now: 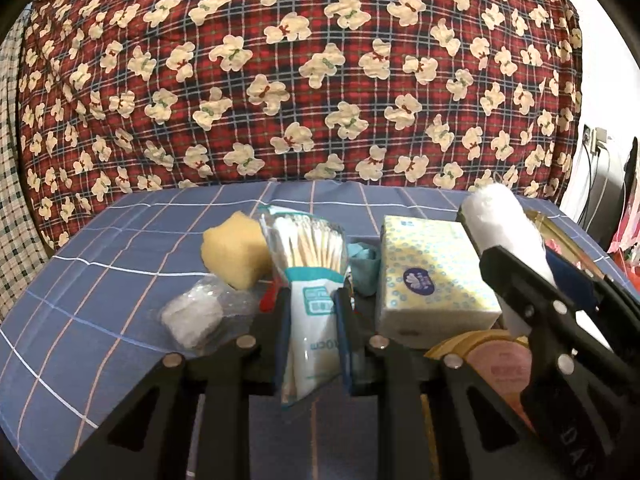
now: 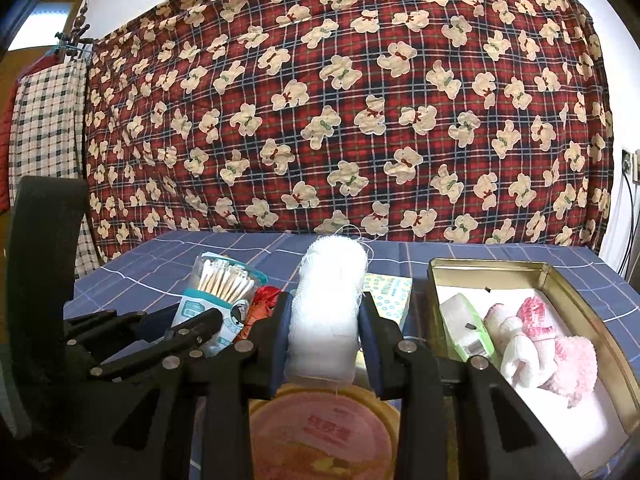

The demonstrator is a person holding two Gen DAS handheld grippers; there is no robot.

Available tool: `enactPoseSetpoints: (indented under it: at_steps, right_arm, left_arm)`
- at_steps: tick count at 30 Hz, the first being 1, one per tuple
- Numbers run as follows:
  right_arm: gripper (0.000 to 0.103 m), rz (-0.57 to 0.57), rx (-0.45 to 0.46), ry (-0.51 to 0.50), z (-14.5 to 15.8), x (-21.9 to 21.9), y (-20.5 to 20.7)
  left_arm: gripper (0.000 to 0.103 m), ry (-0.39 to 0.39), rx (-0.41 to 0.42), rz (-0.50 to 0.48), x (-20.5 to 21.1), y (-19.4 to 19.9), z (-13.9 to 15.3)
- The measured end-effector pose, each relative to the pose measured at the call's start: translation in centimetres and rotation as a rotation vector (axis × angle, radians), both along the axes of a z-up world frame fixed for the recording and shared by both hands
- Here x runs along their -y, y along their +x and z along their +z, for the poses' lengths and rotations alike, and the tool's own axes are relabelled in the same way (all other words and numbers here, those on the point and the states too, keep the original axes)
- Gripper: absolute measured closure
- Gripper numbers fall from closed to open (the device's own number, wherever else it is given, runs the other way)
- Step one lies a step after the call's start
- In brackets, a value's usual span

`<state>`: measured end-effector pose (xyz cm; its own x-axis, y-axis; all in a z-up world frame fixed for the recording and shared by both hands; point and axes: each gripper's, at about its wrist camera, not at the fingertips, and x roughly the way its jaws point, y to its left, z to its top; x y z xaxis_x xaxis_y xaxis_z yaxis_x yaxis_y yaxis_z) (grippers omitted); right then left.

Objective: Organize soft objects
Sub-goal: 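Lift the swab pack and gauze roll and carry them toward the gold tin tray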

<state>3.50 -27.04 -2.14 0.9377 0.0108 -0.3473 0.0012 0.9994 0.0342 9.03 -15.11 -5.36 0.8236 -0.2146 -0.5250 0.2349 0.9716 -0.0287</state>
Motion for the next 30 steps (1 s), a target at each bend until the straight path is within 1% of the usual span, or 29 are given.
enactPoseSetpoints:
  at_steps: [8,15,23,30]
  right_arm:
    - [0.068,-0.003,0.003,0.011,0.0,0.5,-0.2]
    - [0.068,-0.014,-0.002,0.024,0.0,1.0,-0.1]
    - [0.068,-0.016,-0.001,0.026,-0.1,1.1,-0.1]
    - [0.068,-0.005,0.037,0.018,0.0,1.4,-0.8]
  left_arm:
    - [0.084,-0.003,0.006,-0.005,0.4,-0.1,0.1]
    - [0.084,-0.013,-0.016,-0.023,1.1,0.3,0.1]
    - [0.084,-0.016,-0.020,-0.030,1.4,0.3,0.0]
    - [0.084,-0.019,-0.013,-0.026,1.5,0.2,0.3]
